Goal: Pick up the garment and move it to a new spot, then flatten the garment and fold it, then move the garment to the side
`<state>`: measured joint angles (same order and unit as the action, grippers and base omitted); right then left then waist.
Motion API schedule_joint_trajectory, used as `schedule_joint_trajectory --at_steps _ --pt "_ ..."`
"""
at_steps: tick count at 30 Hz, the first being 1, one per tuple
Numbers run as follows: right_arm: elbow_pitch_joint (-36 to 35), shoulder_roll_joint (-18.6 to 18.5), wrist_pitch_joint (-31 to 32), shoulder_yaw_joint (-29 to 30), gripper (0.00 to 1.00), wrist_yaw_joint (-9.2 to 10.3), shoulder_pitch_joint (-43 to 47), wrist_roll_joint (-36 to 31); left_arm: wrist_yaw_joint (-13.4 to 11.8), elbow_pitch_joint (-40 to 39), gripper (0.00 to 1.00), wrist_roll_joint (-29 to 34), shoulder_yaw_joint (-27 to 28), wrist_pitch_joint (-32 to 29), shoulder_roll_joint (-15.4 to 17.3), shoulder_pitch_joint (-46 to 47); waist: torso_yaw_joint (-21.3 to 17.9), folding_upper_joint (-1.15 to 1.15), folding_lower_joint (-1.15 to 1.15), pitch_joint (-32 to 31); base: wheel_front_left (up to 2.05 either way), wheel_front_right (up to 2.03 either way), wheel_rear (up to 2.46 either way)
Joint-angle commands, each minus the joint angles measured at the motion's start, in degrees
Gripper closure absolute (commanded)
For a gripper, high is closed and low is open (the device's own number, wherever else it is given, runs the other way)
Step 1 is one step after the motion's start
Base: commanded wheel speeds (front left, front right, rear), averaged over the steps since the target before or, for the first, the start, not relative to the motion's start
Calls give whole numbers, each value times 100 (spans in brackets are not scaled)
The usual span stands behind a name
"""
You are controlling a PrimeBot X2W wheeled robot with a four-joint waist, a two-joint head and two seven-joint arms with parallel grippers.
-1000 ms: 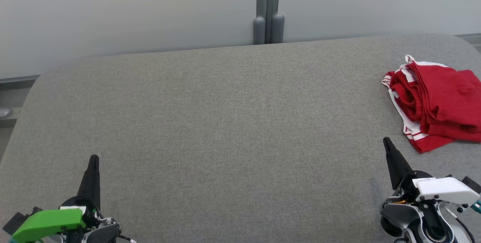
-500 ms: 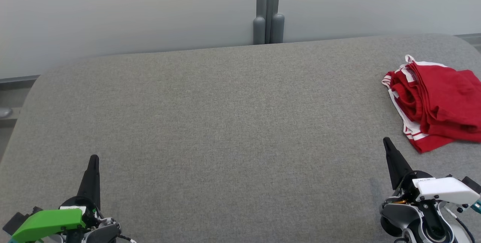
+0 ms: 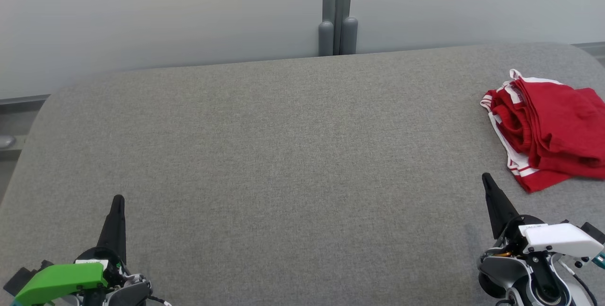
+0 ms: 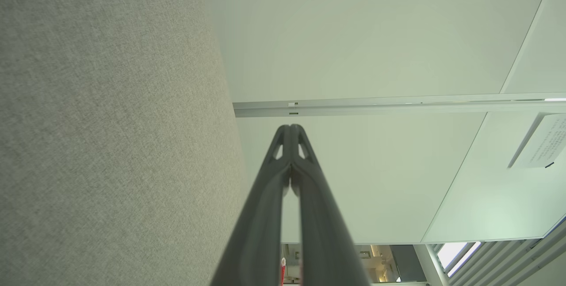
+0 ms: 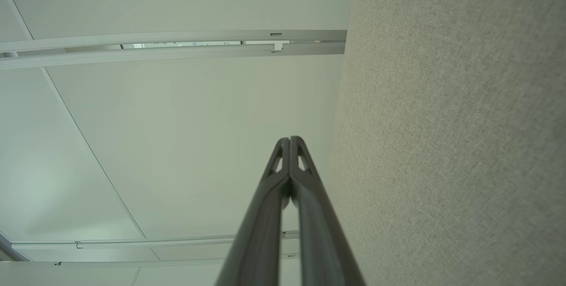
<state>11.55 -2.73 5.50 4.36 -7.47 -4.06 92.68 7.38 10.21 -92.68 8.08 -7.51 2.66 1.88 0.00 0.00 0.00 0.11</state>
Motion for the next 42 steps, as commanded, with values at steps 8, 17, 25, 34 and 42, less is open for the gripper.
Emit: schedule_joint_trajectory --at_steps 8,17,25,34,42 --pt "-26 -28 27 9 100 -4 59 28 32 -14 100 -21 23 -5 40 78 0 0 0 0 0 0 0" --pt "-26 -28 27 9 100 -4 59 28 32 -15 100 -21 23 -5 40 78 0 0 0 0 0 0 0" --pt "-26 -28 26 9 100 -4 59 28 32 -15 100 -21 23 -5 40 78 0 0 0 0 0 0 0" --pt "-26 -27 26 9 100 -4 58 28 32 -15 100 -21 23 -5 40 78 0 0 0 0 0 0 0" --pt "-26 -27 26 9 100 -3 59 27 32 -15 100 -21 23 -4 40 78 0 0 0 0 0 0 0"
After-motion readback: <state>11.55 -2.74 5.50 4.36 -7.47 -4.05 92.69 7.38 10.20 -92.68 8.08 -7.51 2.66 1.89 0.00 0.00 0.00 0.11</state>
